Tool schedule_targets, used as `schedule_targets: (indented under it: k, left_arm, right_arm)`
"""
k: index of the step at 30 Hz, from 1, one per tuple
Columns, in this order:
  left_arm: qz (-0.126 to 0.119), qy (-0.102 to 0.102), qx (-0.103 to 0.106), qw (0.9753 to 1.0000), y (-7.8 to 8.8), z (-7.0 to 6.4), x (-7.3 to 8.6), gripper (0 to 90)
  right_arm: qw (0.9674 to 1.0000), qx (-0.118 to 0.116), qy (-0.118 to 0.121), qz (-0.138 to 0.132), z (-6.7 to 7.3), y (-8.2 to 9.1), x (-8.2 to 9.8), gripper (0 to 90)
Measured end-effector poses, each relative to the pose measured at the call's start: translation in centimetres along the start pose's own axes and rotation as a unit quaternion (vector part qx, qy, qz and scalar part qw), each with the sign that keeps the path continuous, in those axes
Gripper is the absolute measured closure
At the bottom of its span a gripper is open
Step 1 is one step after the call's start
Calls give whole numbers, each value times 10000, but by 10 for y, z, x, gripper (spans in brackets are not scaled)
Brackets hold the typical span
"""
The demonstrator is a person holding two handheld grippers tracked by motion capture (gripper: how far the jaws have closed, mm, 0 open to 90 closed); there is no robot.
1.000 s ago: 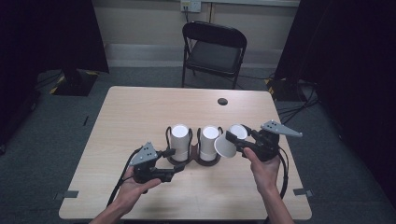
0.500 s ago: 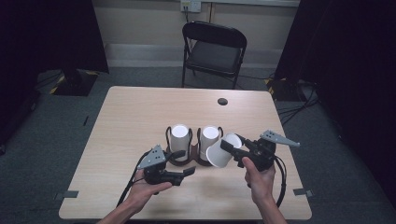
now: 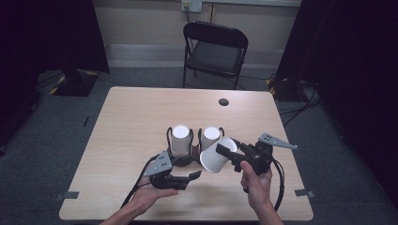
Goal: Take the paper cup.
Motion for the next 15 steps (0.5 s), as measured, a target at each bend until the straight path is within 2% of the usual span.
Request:
schedule_targets:
  k: [2, 4, 5, 10, 11, 13, 14, 15]
  left_arm:
    - [-12, -26, -25, 10000, -2, 0, 0, 399]
    - [-64, 63, -40, 10000, -5, 0, -1, 404]
    - [-106, 57, -76, 9999, -7, 0, -1, 449]
    - [-250, 113, -189, 9994, -12, 0, -1, 502]
    - [-317, 104, -261, 9991, -14, 1, -2, 508]
    - [-343, 81, -279, 9990, -15, 1, -3, 514]
    - [-349, -12, -298, 9989, -15, 2, -4, 526]
    - [-513, -34, -346, 9981, -14, 3, -9, 528]
  right_arm:
    - [10000, -33, 14, 7, 2, 0, 0, 349]
    - [9999, -125, -6, 59, 6, -2, 2, 349]
    - [9998, -164, 3, 94, 8, -3, 3, 349]
    - [9996, -232, -68, 174, 9, -7, 6, 349]
    - [9995, -251, -59, 202, 10, -8, 7, 349]
    - [9994, -265, -89, 222, 10, -9, 8, 348]
    - [9993, -299, -108, 221, 11, -11, 9, 348]
    - [9991, -314, -129, 238, 11, -12, 9, 349]
Point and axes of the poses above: each handheld gripper's, and its own axes: y roughly backward along the jaws, x roughly out of its underside, z roughly to its left, the point moved 3 cm from there along -y, roughly forward along the jaws, and after that the axes turned 10 degrees about -y, right-handed, at the moved point
